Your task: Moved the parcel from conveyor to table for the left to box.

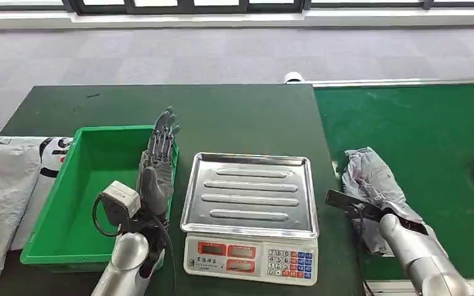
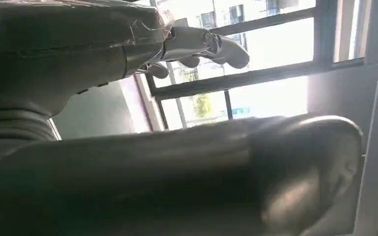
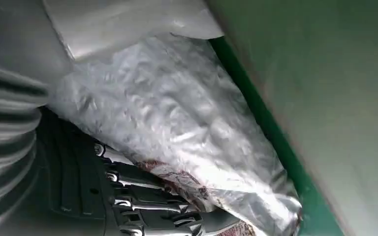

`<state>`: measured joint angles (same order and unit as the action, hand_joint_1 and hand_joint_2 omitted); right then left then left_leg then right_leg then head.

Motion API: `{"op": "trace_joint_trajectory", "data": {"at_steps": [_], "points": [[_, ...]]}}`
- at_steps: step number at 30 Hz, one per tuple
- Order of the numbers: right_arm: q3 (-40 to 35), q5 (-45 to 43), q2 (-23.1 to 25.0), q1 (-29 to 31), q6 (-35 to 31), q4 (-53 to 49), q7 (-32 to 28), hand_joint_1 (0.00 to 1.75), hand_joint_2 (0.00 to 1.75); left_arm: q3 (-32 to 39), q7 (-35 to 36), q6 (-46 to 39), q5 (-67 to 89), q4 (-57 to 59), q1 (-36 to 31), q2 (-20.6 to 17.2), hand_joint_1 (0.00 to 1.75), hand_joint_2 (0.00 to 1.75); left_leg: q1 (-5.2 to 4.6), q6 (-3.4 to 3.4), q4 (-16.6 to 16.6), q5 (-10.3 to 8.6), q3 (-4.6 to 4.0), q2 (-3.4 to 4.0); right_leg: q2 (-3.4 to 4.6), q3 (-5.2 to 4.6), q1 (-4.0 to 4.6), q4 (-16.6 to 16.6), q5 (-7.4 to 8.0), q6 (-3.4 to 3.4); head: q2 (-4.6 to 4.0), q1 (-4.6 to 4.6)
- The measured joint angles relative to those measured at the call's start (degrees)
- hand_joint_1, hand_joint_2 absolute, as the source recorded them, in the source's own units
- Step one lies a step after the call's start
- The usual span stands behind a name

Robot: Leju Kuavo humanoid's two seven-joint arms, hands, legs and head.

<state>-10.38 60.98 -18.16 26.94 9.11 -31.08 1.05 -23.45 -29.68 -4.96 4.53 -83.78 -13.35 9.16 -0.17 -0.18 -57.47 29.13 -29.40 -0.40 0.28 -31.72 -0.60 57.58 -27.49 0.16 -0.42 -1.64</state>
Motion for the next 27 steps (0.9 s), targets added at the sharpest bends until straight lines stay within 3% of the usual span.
{"op": "trace_joint_trajectory", "data": {"at_steps": [9,10,11,27], "points": [[-5.5,-2.3,-0.9,-1.2,0.5,-1.5,0.7,0.00,1.75,0.0,0.3,0.1,0.0,0.2,0.0,0.0,0.00,0.00,0.00,0.04,0.0,0.03,0.15,0.02,0.03,0.15,0.05,0.0,0.00,0.00,0.00,0.00],[-5.8,-2.7,-0.9,-1.6,0.5,-1.8,0.9,0.19,1.75,0.0,0.4,0.2,0.1,0.2,0.0,0.0,0.00,0.00,0.00,0.04,0.0,0.03,0.17,0.02,0.03,0.17,0.07,0.0,0.00,0.00,0.00,0.00],[-6.1,-3.0,-1.0,-2.0,0.4,-2.4,1.1,1.75,1.75,0.0,0.4,0.2,0.2,0.2,0.0,0.0,0.00,0.00,0.00,0.04,0.0,0.03,0.18,0.02,0.03,0.18,0.08,0.0,0.00,0.00,0.00,0.00],[-8.1,-0.4,-3.3,-11.8,-3.3,-20.9,6.2,1.75,1.75,0.0,0.7,0.9,0.4,-0.4,0.5,0.0,0.00,0.00,0.02,0.01,0.0,0.04,0.14,0.02,0.02,0.14,0.12,0.0,0.00,-0.01,0.00,0.00]]}}
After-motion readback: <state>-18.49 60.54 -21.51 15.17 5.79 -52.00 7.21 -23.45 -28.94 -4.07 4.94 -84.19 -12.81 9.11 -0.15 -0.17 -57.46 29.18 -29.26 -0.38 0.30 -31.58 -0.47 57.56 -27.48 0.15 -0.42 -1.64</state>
